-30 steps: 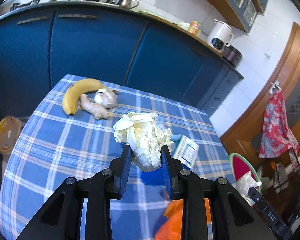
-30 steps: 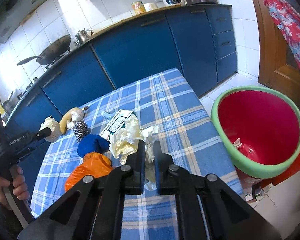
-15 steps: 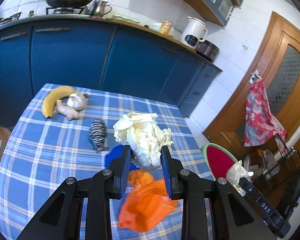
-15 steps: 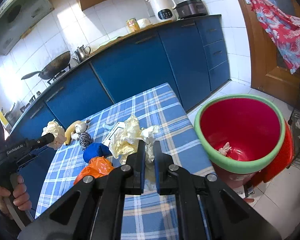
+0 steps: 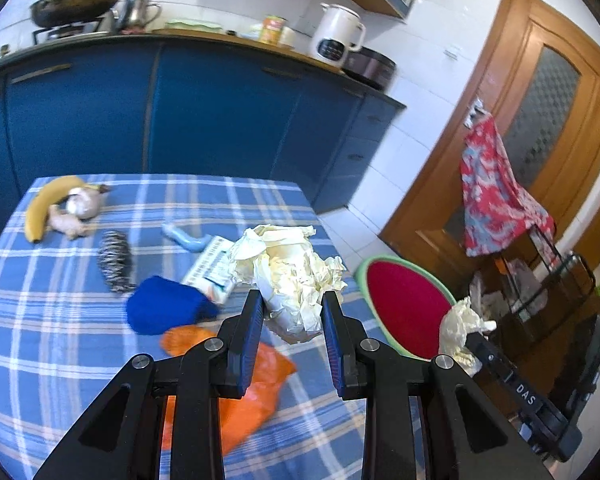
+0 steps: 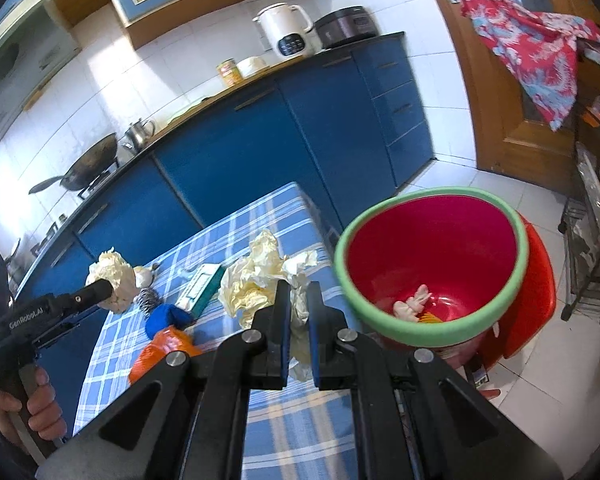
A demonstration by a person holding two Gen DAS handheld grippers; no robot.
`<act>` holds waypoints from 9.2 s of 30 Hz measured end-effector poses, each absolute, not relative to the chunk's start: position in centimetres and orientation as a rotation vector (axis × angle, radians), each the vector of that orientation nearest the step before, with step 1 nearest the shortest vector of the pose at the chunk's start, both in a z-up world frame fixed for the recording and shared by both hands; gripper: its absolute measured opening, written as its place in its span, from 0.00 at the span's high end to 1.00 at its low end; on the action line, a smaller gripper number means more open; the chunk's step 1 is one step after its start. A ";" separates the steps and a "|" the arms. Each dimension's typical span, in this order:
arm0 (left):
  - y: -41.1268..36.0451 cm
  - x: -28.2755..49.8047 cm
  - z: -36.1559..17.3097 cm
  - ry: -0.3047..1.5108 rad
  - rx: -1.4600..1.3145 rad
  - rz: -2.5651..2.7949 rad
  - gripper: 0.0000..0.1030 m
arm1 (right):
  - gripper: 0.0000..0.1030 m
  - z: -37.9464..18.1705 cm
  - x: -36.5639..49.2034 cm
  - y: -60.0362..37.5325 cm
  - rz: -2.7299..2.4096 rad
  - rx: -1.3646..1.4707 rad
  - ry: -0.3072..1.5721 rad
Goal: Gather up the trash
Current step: 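Lift both crumpled papers and carry them over the red bucket, then open the right tool, then the left tool, dropping both papers into the bucket, then move both open tools back over the table items, then grasp the blue knitted cloth with the left tool and lift it, then grasp the orange mesh bag with the right tool, then carry the blue cloth and orange bag over the red bucket, then open both tools to drop the cloth and bag into the bucket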
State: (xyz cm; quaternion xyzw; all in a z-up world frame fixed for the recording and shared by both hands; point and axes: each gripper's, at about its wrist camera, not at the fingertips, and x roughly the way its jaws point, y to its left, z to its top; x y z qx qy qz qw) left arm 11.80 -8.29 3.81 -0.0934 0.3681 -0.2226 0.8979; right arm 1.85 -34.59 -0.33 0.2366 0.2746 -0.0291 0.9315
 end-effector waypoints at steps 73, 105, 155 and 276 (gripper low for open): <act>-23.5 14.4 -0.6 0.896 0.010 -0.593 0.51 | 0.60 -5.9 0.6 -45.6 -0.240 0.642 0.581; -4.8 18.3 -3.1 0.901 -0.151 -0.117 0.39 | 0.57 -4.0 3.4 -37.7 -0.136 0.547 0.650; 4.1 12.8 -1.2 0.820 -0.277 -0.135 0.73 | 0.57 -2.6 4.3 -26.5 0.062 0.435 0.708; -29.3 15.0 -2.3 0.895 0.161 -0.610 0.48 | 0.60 -6.3 1.6 -46.7 -0.278 0.629 0.628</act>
